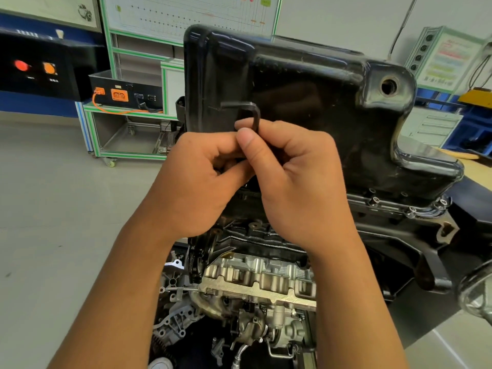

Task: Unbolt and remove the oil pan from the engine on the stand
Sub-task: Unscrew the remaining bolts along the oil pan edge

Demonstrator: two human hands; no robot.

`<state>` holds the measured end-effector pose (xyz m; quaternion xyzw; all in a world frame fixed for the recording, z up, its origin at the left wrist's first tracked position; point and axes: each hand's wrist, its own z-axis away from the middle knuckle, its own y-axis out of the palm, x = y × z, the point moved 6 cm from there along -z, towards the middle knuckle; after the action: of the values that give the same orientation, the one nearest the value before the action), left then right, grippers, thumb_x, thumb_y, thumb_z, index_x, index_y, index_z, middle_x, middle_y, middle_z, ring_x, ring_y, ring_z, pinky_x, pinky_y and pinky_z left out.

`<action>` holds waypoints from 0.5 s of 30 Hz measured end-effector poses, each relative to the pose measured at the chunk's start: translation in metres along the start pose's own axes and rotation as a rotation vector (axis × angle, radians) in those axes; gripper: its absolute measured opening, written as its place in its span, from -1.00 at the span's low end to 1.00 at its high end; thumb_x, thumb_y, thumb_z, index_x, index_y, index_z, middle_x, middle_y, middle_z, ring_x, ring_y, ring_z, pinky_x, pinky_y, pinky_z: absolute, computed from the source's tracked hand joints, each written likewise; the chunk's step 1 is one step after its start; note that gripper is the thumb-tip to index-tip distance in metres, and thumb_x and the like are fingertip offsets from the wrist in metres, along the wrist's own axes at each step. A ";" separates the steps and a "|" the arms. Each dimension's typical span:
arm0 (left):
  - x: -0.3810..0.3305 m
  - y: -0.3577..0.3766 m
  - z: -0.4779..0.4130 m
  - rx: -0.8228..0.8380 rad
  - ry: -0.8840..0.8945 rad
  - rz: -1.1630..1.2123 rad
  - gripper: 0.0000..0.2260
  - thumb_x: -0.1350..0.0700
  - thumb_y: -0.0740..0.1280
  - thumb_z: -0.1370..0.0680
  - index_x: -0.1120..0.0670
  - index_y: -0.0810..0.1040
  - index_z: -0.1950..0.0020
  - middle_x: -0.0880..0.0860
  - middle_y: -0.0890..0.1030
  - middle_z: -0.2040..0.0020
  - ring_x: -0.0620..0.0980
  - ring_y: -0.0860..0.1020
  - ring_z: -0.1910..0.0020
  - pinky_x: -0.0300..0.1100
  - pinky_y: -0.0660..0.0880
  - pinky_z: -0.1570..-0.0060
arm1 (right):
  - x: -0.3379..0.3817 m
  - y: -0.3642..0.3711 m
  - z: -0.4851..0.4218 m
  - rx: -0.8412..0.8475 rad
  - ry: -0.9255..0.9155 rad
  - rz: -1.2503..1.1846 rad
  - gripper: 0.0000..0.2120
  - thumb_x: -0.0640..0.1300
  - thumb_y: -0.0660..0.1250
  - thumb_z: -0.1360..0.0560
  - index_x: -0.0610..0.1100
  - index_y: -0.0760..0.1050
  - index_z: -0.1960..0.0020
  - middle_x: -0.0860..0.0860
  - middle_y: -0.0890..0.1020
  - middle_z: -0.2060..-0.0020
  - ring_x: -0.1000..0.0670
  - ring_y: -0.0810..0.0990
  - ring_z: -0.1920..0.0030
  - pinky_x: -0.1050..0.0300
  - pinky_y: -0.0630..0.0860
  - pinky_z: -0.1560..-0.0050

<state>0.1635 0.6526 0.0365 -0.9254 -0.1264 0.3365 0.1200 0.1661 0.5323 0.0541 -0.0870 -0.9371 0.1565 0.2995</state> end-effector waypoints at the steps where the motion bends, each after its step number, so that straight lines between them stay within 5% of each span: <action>1: 0.000 0.000 0.000 0.015 -0.009 0.020 -0.78 0.25 0.32 -0.57 -0.07 0.63 0.05 -0.22 0.66 0.28 -0.22 0.63 0.29 -0.41 0.52 0.29 | 0.000 0.002 0.000 0.041 0.006 -0.004 -0.80 -0.21 0.29 -0.64 -0.21 0.66 0.05 -0.07 0.67 0.24 -0.01 0.63 0.20 -0.01 0.55 0.17; 5: 0.002 -0.003 0.000 -0.066 -0.010 0.007 -0.85 0.22 0.37 -0.57 -0.02 0.67 -0.01 -0.11 0.70 0.24 -0.13 0.68 0.25 -0.30 0.59 0.24 | -0.001 -0.002 0.002 -0.024 0.008 -0.013 -0.85 -0.21 0.34 -0.60 -0.23 0.67 0.04 -0.09 0.68 0.24 -0.05 0.65 0.18 -0.02 0.57 0.15; 10: 0.001 -0.002 -0.003 -0.235 0.028 -0.092 -0.93 0.13 0.49 -0.49 0.01 0.63 0.16 -0.23 0.52 0.43 -0.05 0.42 0.50 -0.32 0.35 0.47 | -0.001 -0.010 0.002 -0.265 0.003 -0.057 -0.95 -0.23 0.54 -0.43 -0.18 0.71 0.11 -0.05 0.71 0.28 -0.04 0.69 0.23 -0.04 0.62 0.19; 15: 0.006 -0.001 -0.004 -0.204 0.023 -0.075 -0.97 0.13 0.45 -0.50 0.05 0.64 0.09 -0.18 0.60 0.33 0.13 0.51 0.45 -0.11 0.49 0.47 | -0.004 -0.009 0.005 -0.332 0.038 -0.078 -0.96 -0.25 0.53 -0.45 -0.23 0.70 0.12 -0.05 0.69 0.28 0.00 0.67 0.24 0.06 0.61 0.19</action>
<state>0.1703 0.6550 0.0364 -0.9313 -0.1930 0.3065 0.0391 0.1661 0.5215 0.0515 -0.1016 -0.9470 -0.0140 0.3043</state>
